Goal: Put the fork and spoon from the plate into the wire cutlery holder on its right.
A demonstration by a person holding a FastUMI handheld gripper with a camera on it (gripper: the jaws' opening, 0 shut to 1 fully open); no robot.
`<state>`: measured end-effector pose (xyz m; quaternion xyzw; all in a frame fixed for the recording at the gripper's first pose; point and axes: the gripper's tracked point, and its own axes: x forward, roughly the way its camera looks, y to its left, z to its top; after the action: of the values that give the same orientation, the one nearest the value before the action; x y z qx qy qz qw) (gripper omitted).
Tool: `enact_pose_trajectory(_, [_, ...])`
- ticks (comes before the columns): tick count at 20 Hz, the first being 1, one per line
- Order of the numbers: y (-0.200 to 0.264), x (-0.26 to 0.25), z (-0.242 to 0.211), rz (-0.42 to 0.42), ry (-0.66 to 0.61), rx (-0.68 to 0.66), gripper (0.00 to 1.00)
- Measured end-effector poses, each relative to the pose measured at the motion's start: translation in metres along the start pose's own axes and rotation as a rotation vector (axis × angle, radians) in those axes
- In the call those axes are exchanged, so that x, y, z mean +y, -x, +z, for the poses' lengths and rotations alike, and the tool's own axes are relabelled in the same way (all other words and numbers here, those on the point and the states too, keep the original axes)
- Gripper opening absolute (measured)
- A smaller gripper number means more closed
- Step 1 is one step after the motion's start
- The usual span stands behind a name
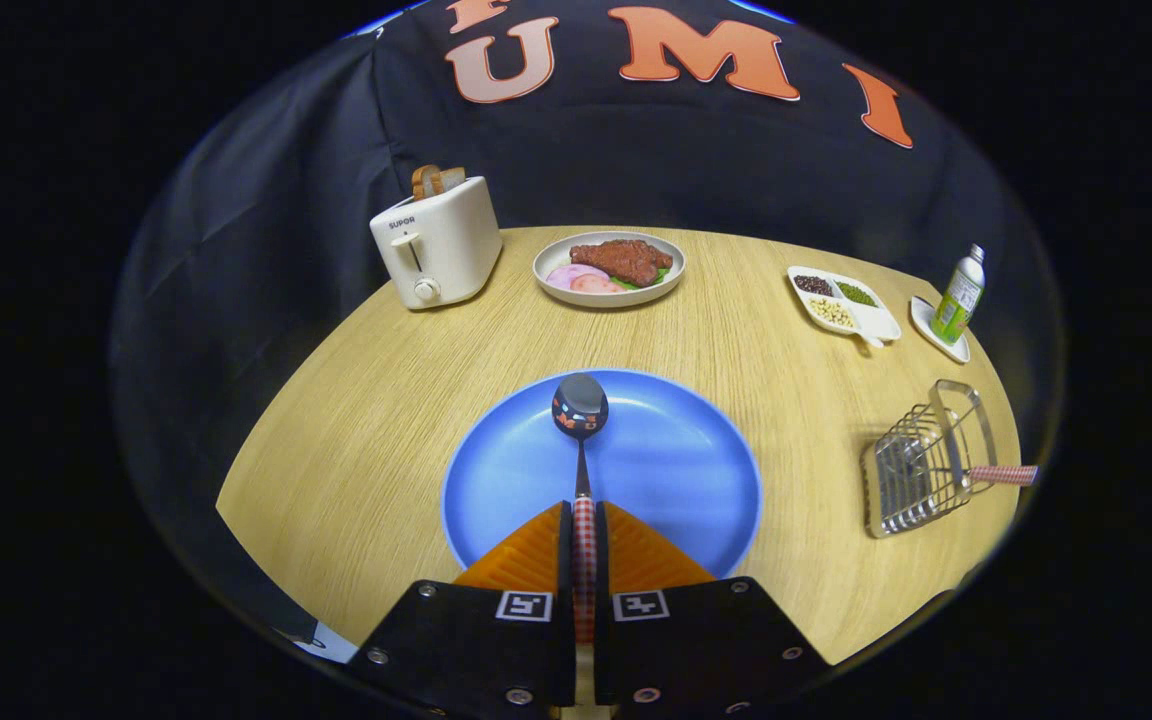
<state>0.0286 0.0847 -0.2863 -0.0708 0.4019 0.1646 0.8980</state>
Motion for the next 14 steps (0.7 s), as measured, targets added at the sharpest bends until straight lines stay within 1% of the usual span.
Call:
enact_pose_trajectory(4, [0.022, -0.032, 0.019, -0.025, 0.020, 0.011, 0.08])
enact_pose_trajectory(9, [0.056, -0.085, 0.022, -0.050, -0.007, 0.081, 0.08])
enact_pose_trajectory(14, [0.088, -0.149, 0.018, -0.122, -0.007, 0.155, 0.08])
